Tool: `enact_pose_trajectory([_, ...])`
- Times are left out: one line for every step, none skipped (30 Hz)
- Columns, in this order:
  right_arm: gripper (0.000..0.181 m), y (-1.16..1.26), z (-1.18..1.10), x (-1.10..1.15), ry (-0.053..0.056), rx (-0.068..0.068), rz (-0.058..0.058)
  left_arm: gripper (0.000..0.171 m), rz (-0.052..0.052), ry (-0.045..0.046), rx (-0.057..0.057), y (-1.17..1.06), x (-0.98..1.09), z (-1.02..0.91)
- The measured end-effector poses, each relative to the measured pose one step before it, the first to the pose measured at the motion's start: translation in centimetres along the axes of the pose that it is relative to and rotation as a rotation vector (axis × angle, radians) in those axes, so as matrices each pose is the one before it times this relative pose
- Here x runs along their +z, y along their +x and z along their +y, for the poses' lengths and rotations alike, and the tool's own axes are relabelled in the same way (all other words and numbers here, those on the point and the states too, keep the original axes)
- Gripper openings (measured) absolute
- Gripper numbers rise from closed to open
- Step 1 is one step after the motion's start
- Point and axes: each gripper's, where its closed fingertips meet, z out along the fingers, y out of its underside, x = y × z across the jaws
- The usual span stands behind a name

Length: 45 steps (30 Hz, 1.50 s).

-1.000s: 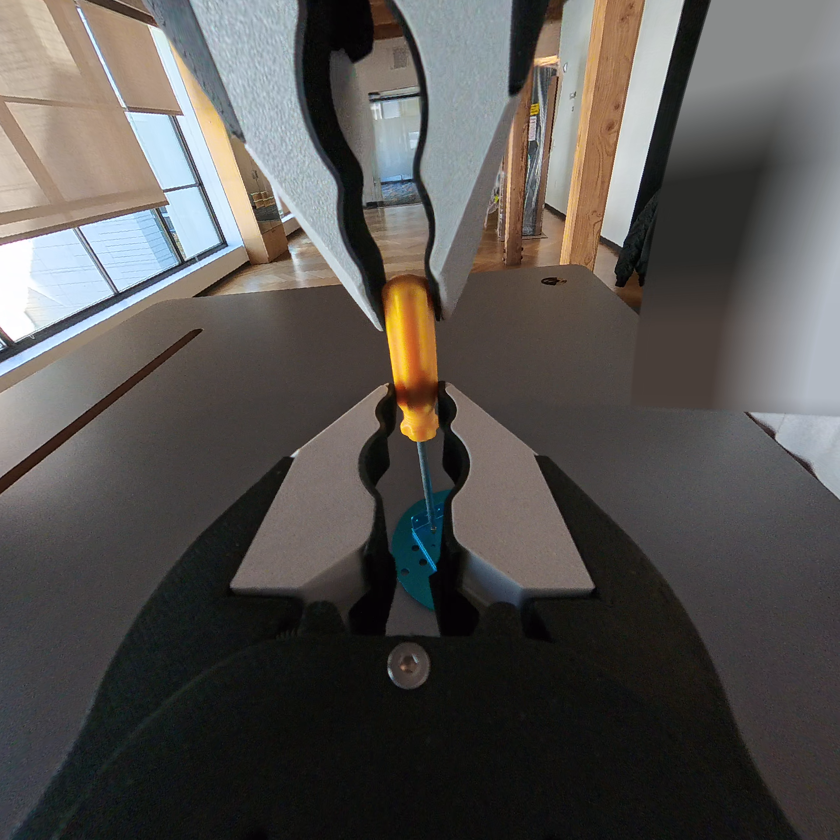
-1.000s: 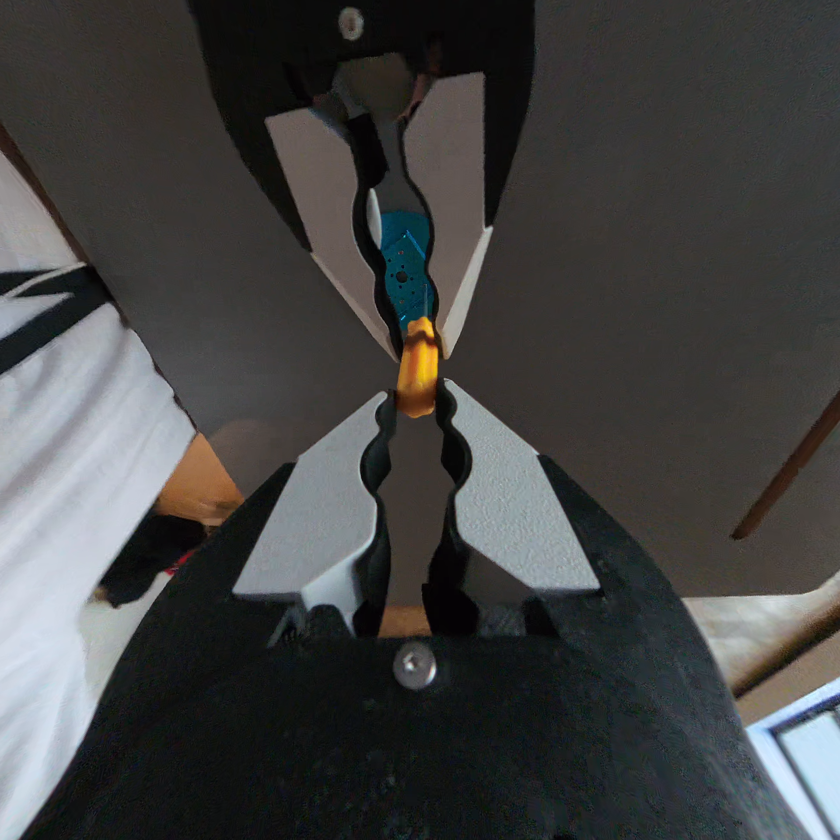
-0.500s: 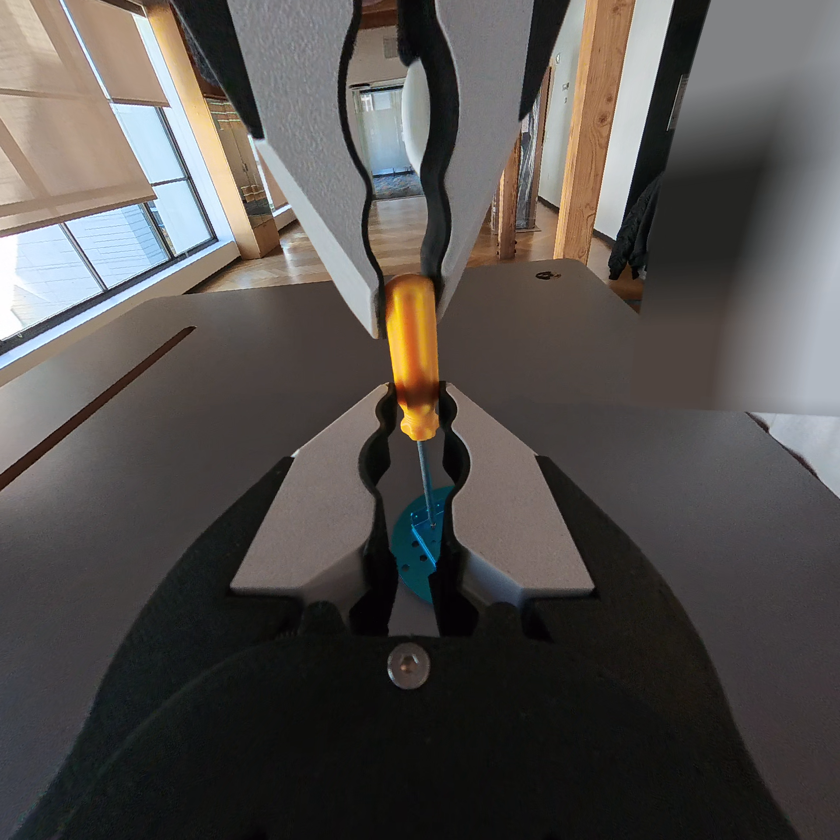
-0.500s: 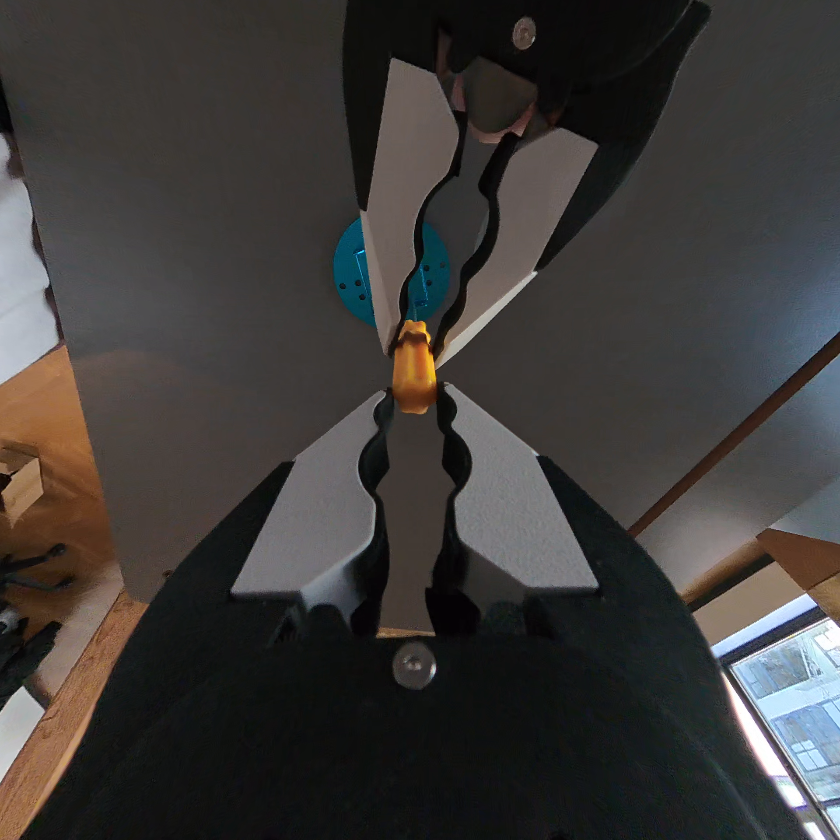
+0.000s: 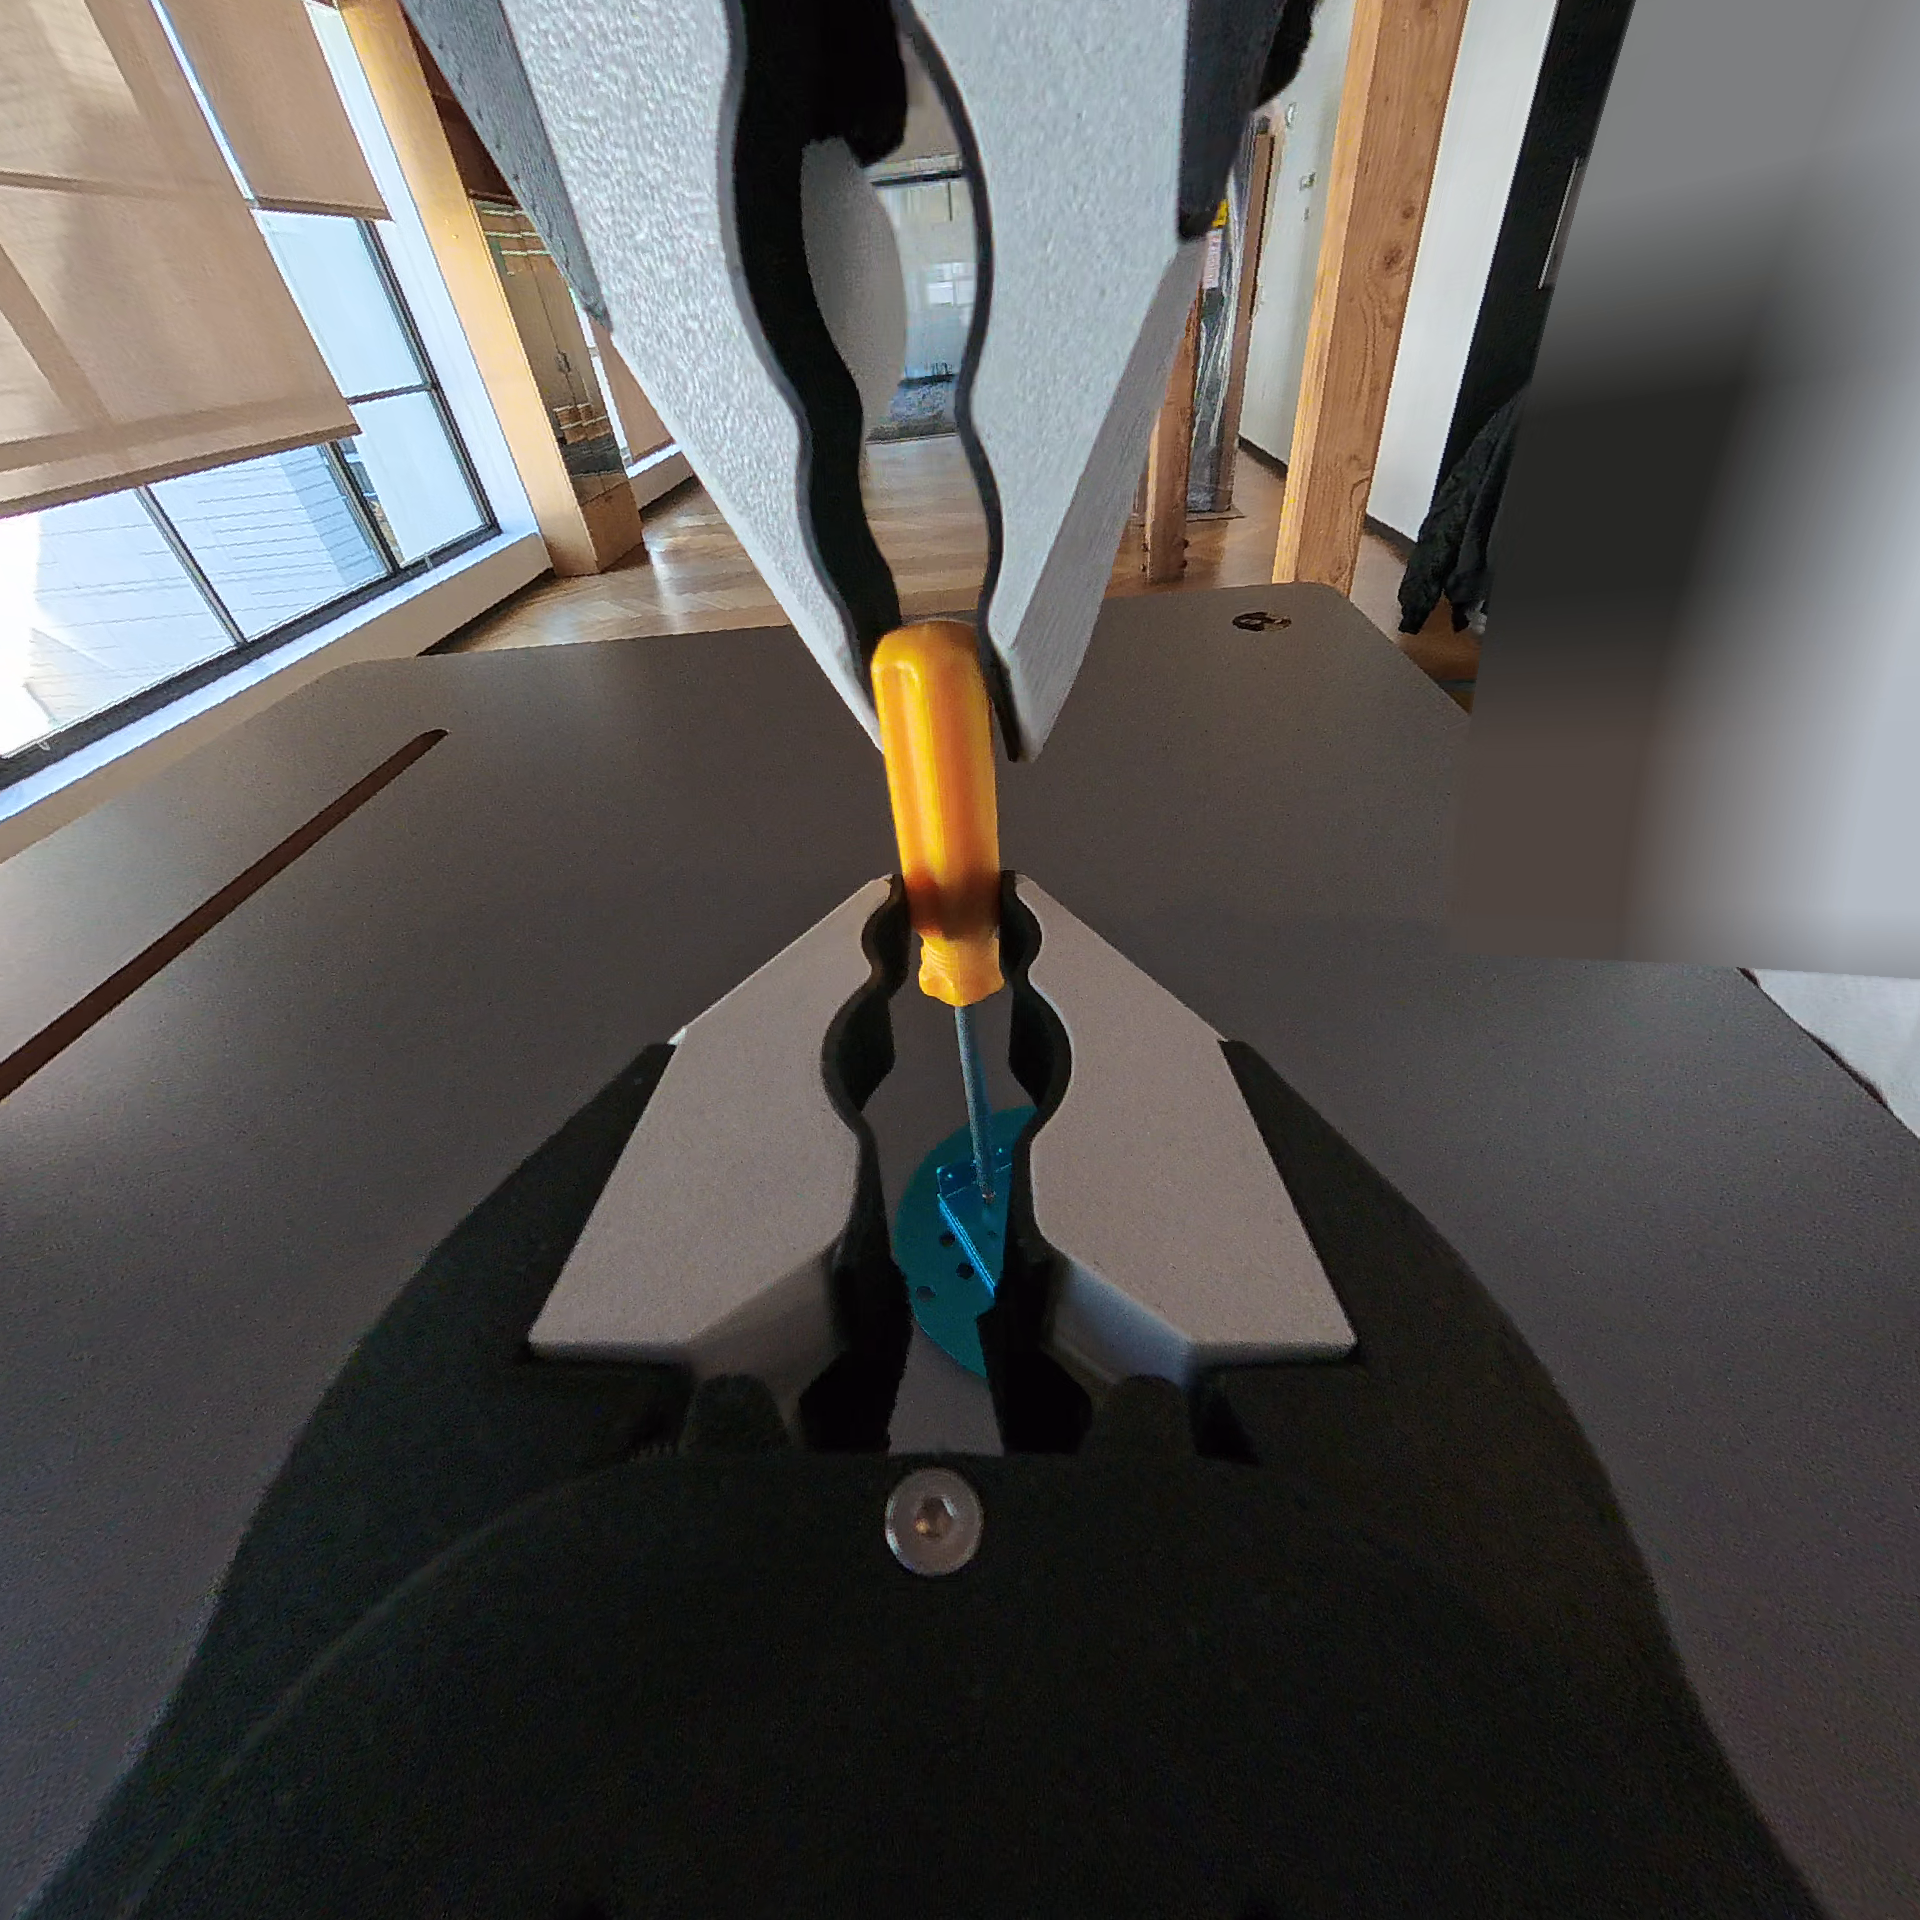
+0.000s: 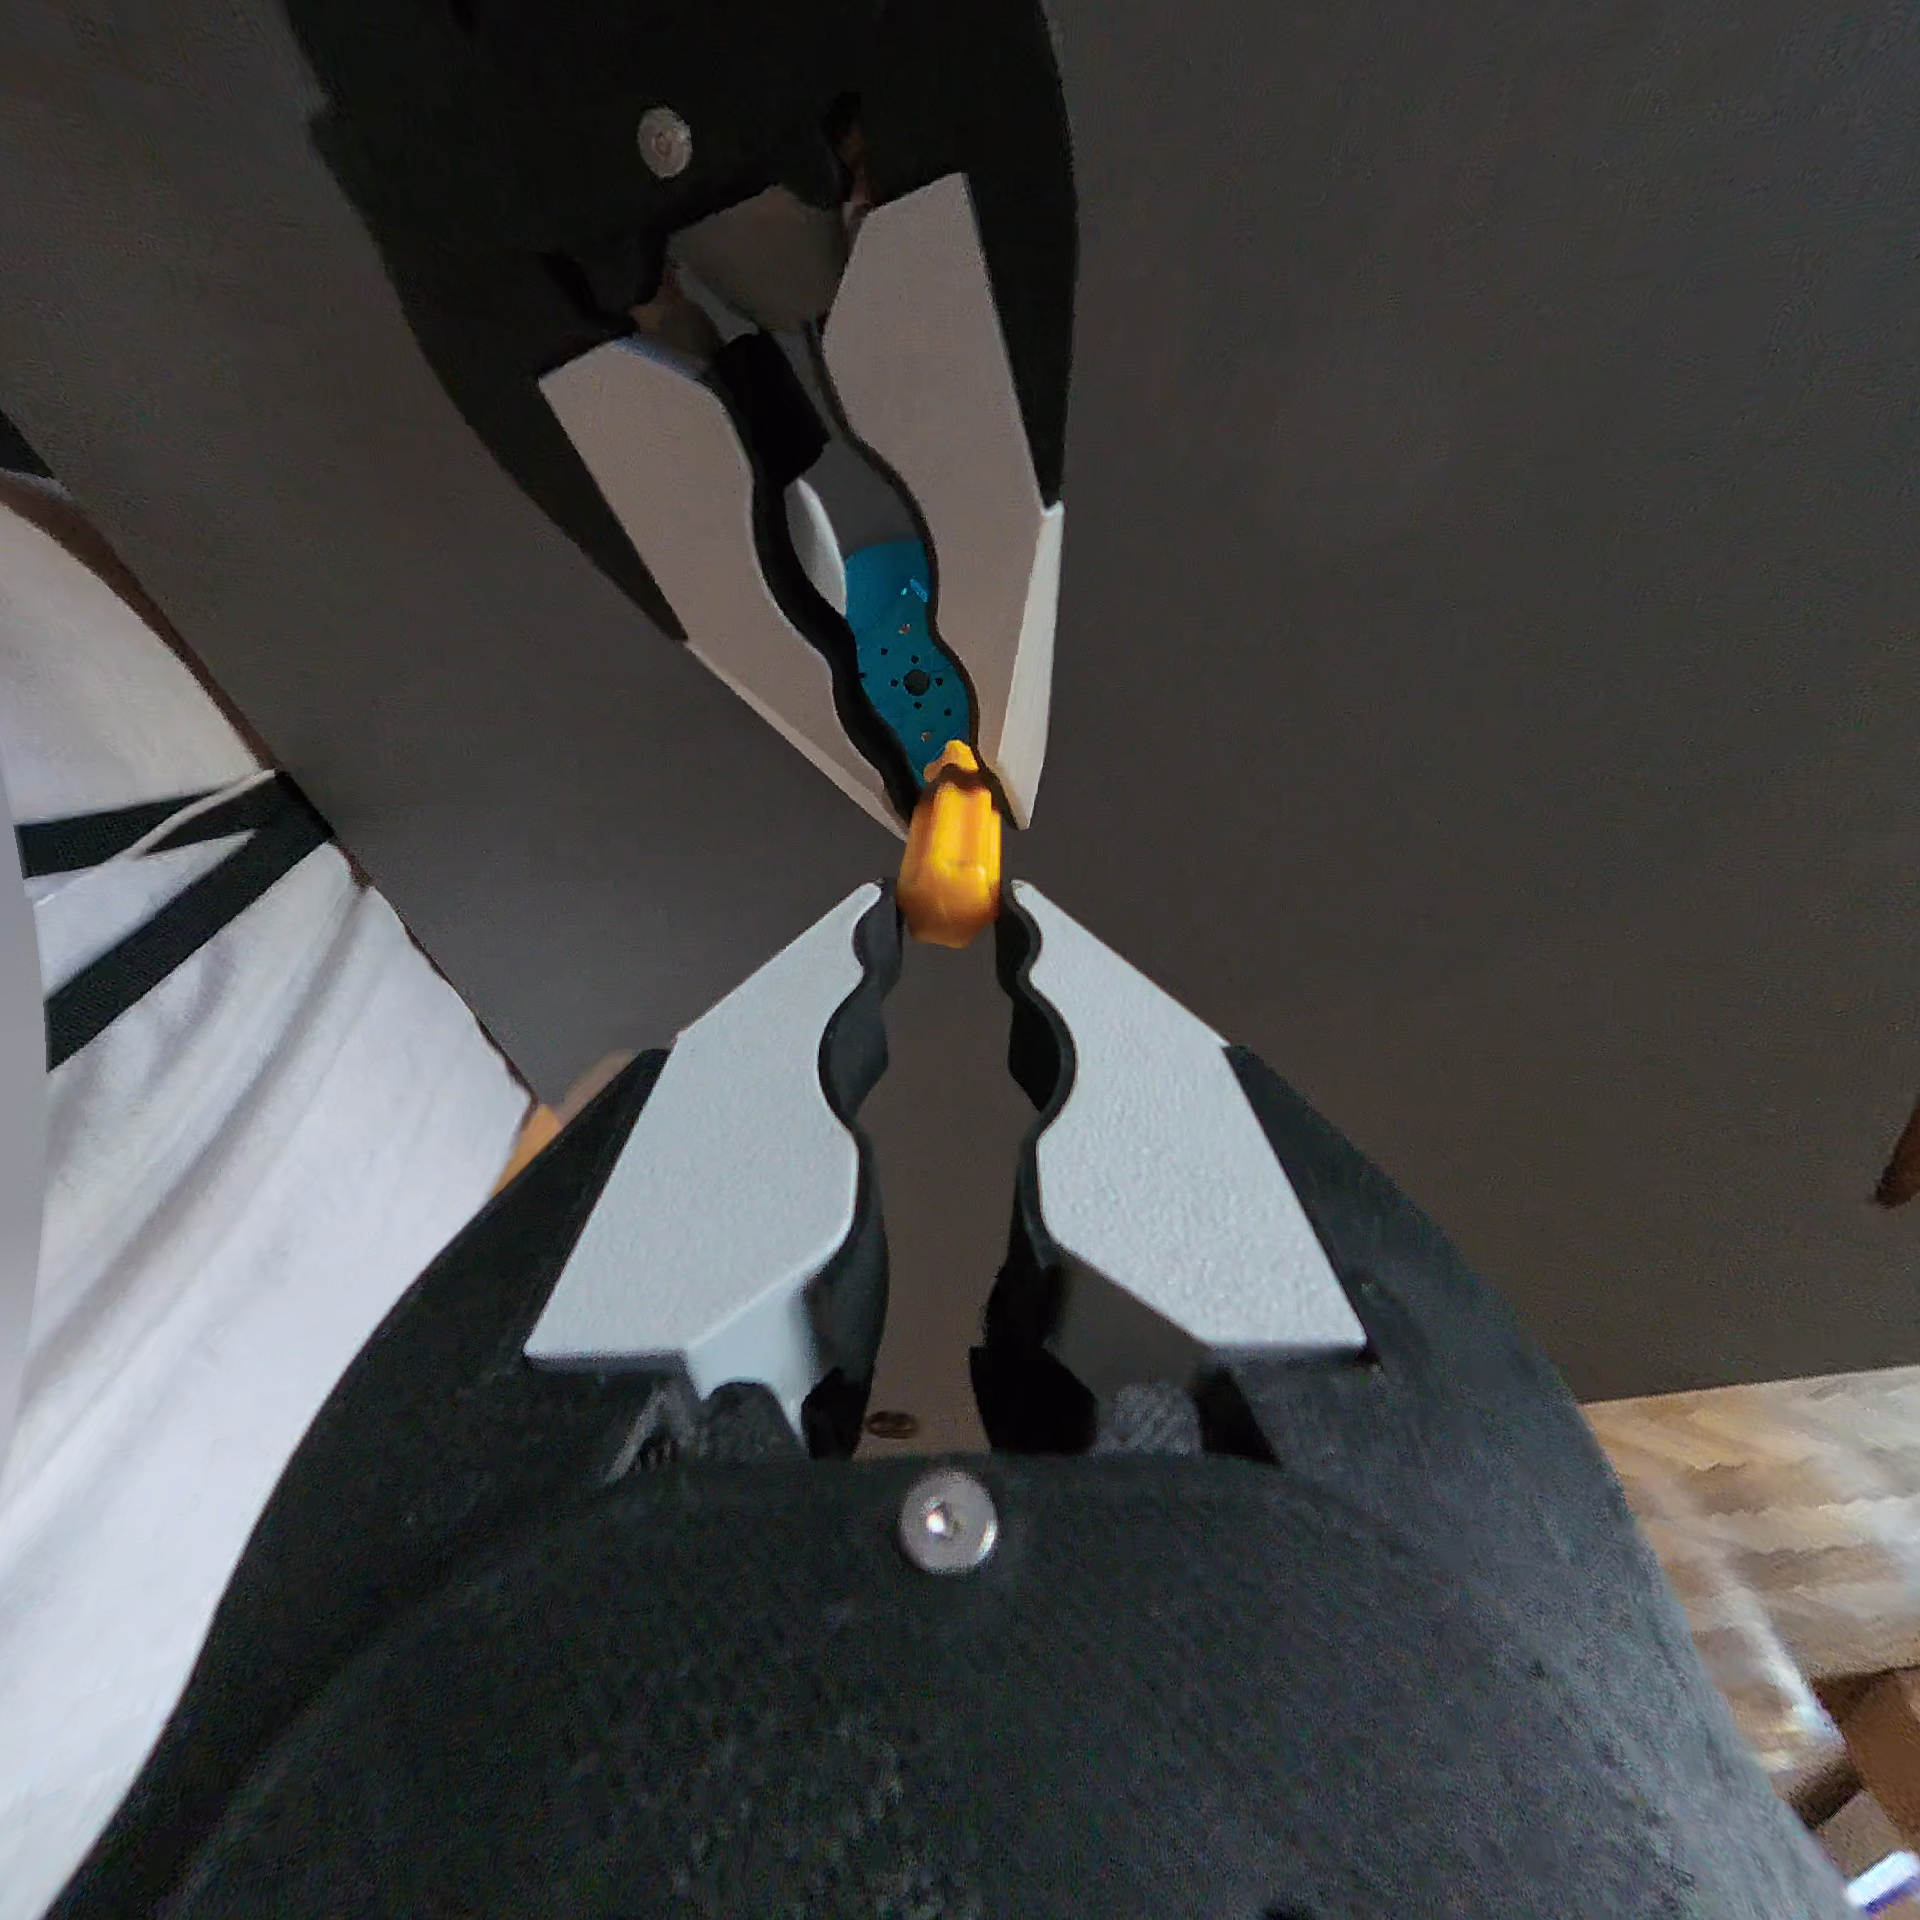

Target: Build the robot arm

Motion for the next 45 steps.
enact_pose_trajectory([0.017, -0.001, 0.065, 0.012, -0.0054, -0.0687, 0.0027, 0.015, 0.0015, -0.00026, 0.0013, 0.032, 0.011, 0.01])
enact_pose_trajectory([0.023, -0.218, 0.08, -0.009, -0.0077, -0.0895, -0.0088, 0.015, 0.0, -0.0014, 0.0033, 0.028, 0.053, -0.013])
enact_pose_trajectory([0.024, -0.086, 0.031, -0.087, -0.001, -0.0856, 0.0058, 0.015, 0.0039, -0.00192, 0.002, 0.09, 0.069, -0.008])
enact_pose_trajectory([0.024, 0.007, -0.133, -0.158, 0.01, -0.085, 0.0164, 0.015, 0.0022, -0.00138, 0.0017, 0.069, 0.063, -0.014])
enact_pose_trajectory([0.024, -0.111, -0.195, -0.144, 0.0135, -0.0845, 0.0127, 0.015, 0.0018, -0.0004, 0.0013, 0.052, 0.031, -0.002])
enact_pose_trajectory([0.022, 0.079, -0.158, -0.074, 0.0114, -0.0693, 0.0226, 0.015, 0.0013, -0.00044, 0.0009, 0.03, 0.008, -0.007])
enact_pose_trajectory([0.019, 0.198, 0.06, 0.016, -0.0071, -0.0563, 0.0246, 0.015, -0.0013, -0.00081, 0.0, -0.019, -0.007, 0.001])
enact_pose_trajectory([0.017, 0.251, 0.16, 0.074, -0.0156, -0.0364, 0.0243, 0.015, -0.0014, -0.00027, -0.0019, -0.036, -0.005, 0.007])
enact_pose_trajectory([0.017, -0.067, -0.013, 0.076, -0.0044, -0.0141, -0.0005, 0.015, 0.0019, 0.00051, -0.0018, 0.001, -0.01, -0.002])
enact_pose_trajectory([0.018, 0.098, 0.081, 0.048, -0.0129, -0.0015, 0.0052, 0.015, -0.003, -0.00031, -0.0005, -0.048, -0.003, 0.005])
enact_pose_trajectory([0.017, 0.096, 0.009, 0.022, -0.008, 0.0256, 0.0017, 0.015, -0.002, -0.00042, -0.0006, -0.041, -0.025, 0.01])
enact_pose_trajectory([0.017, -0.087, -0.033, 0.003, -0.0046, 0.0492, -0.0175, 0.015, 0.0011, 0.00003, -0.0013, 0.006, -0.023, -0.006])
enact_pose_trajectory([0.017, 0.021, 0.032, 0.014, -0.0077, 0.0625, -0.0122, 0.015, -0.003, -0.00001, 0.0014, -0.017, -0.026, 0.01])
enact_pose_trajectory([0.016, 0.016, 0.009, 0.025, -0.0007, 0.0783, -0.0124, 0.015, -0.0034, -0.00069, 0.0014, -0.056, -0.026, 0.002])
enact_pose_trajectory([0.016, 0.034, 0.011, 0.033, 0.0013, 0.1019, -0.0149, 0.015, -0.0015, -0.00153, -0.0021, -0.057, -0.028, 0.008])
enact_pose_trajectory([0.016, 0.081, -0.012, 0.026, 0.009, 0.1351, -0.015, 0.015, -0.0006, -0.00107, -0.0047, -0.075, -0.027, 0.017])
enact_pose_trajectory([0.016, 0.031, -0.099, 0.049, 0.0185, 0.1284, -0.0205, 0.016, -0.0038, -0.00088, -0.0044, -0.11, -0.012, 0.041])
enact_pose_trajectory([0.016, 0.171, -0.228, 0.04, 0.0341, 0.0954, -0.0105, 0.017, -0.0082, -0.00128, -0.0015, -0.171, -0.013, 0.045])
enact_pose_trajectory([0.017, 0.076, -0.139, 0.062, 0.0235, 0.0658, -0.0146, 0.017, -0.0049, -0.00102, -0.0015, -0.134, -0.041, 0.045])
enact_pose_trajectory([0.017, 0.005, -0.071, 0.05, 0.0134, 0.0155, -0.0061, 0.016, 0.0017, 0.00006, -0.0028, -0.031, -0.044, 0.021])
enact_pose_trajectory([0.017, -0.062, -0.03, 0.013, 0.0036, -0.0314, 0.0029, 0.016, 0.0041, 0.00135, -0.0012, 0.05, -0.03, -0.003])
enact_pose_trajectory([0.017, -0.056, 0.049, -0.012, -0.007, -0.069, 0.0082, 0.016, 0.0033, 0.00118, 0.0026, 0.097, 0.035, -0.015])
enact_pose_trajectory([0.017, -0.132, 0.1, -0.032, -0.0102, -0.0932, 0.0032, 0.016, 0.0022, -0.00103, 0.0049, 0.109, 0.07, -0.015])
enact_pose_trajectory([0.019, -0.036, -0.035, -0.184, 0.0028, -0.0939, 0.0088, 0.016, 0.001, -0.00244, 0.0049, 0.087, 0.088, -0.019])
enact_pose_trajectory([0.029, 0.022, -0.324, -0.405, 0.0293, -0.0852, 0.0144, 0.016, 0.0011, -0.00088, 0.0027, 0.059, 0.068, -0.013])
enact_pose_trajectory([0.034, -0.066, -0.478, -0.593, 0.0402, -0.0841, 0.0082, 0.016, 0.0005, 0.00096, -0.0005, 0.03, 0.029, -0.008])
enact_pose_trajectory([0.048, 0.012, -0.558, -0.632, 0.0461, -0.0874, 0.0138, 0.016, -0.0005, 0.0008, -0.0014, -0.016, 0.005, 0.001])
enact_pose_trajectory([0.055, -0.005, -0.273, -0.468, 0.0271, -0.0893, 0.0184, 0.016, -0.0002, -0.00029, -0.0008, -0.025, -0.024, 0.009])
enact_pose_trajectory([0.055, -0.128, 0.267, -0.185, -0.0077, -0.0916, 0.012, 0.016, -0.0002, -0.0005, -0.0007, -0.018, -0.016, 0.0])
enact_pose_trajectory([0.059, 0.234, 0.515, 0.064, -0.027, -0.0734, 0.0357, 0.016, -0.0007, -0.00003, -0.0009, -0.023, -0.002, 0.003])
enact_pose_trajectory([0.059, -0.122, 0.416, 0.233, -0.0265, -0.0535, 0.0089, 0.016, 0.0003, 0.0004, 0.0001, 0.013, 0.013, -0.008])
enact_pose_trajectory([0.058, -0.268, 0.241, 0.291, -0.0208, -0.0306, -0.0076, 0.016, 0.0009, -0.00009, 0.0014, 0.039, 0.042, -0.007])
enact_pose_trajectory([0.053, -0.125, 0.063, 0.231, -0.0113, -0.0232, -0.0051, 0.016, 0.0006, -0.0004, 0.0022, 0.038, 0.041, -0.004])
enact_pose_trajectory([0.042, -0.214, -0.205, 0.12, 0.0139, -0.0364, -0.0081, 0.016, 0.0009, 0.0001, 0.0017, 0.047, 0.035, -0.01])
enact_pose_trajectory([0.031, -0.145, -0.154, 0.108, 0.0162, -0.0376, -0.0024, 0.016, 0.0008, -0.00001, 0.0005, 0.035, 0.032, -0.007])
enact_pose_trajectory([0.024, 0.207, 0.042, 0.118, -0.0005, -0.0173, 0.0125, 0.016, 0.0007, -0.00063, 0.001, 0.039, 0.018, -0.008])
enact_pose_trajectory([0.02, -0.144, 0.116, 0.178, -0.0049, -0.0034, -0.0166, 0.016, 0.0009, -0.00125, 0.0025, 0.032, 0.003, 0.002])
enact_pose_trajectory([0.017, -0.09, 0.18, 0.142, -0.0112, 0.0105, -0.0174, 0.016, -0.0026, -0.0019, 0.0021, -0.006, 0.008, -0.001])
enact_pose_trajectory([0.017, 0.001, -0.042, 0.016, -0.0018, 0.0217, -0.014, 0.016, 0.0004, -0.00062, 0.0011, -0.001, -0.025, 0.001])
enact_pose_trajectory([0.017, -0.097, -0.094, 0.027, 0.0046, 0.0264, -0.0161, 0.016, 0.0057, 0.00068, -0.001, 0.071, -0.037, -0.002])
enact_pose_trajectory([0.017, -0.02, 0.008, 0.013, 0.0044, 0.028, -0.0078, 0.016, 0.0016, 0.00017, -0.0018, 0.015, -0.001, 0.0])
enact_pose_trajectory([0.017, -0.015, 0.089, 0.005, -0.004, 0.0483, -0.0102, 0.016, 0.0015, -0.00011, -0.0014, 0.028, 0.029, -0.002])
enact_pose_trajectory([0.017, -0.144, 0.112, 0.013, -0.0095, 0.0646, -0.0216, 0.016, 0.0026, -0.00097, -0.002, 0.034, 0.04, -0.001])
enact_pose_trajectory([0.017, -0.032, 0.154, 0.012, -0.0178, 0.0748, -0.0142, 0.016, -0.0005, -0.00201, -0.0023, -0.004, 0.037, 0.043])
enact_pose_trajectory([0.016, 0.083, 0.279, 0.001, -0.0241, 0.0739, -0.0012, 0.015, -0.004, -0.00217, -0.0023, -0.049, 0.041, 0.085])
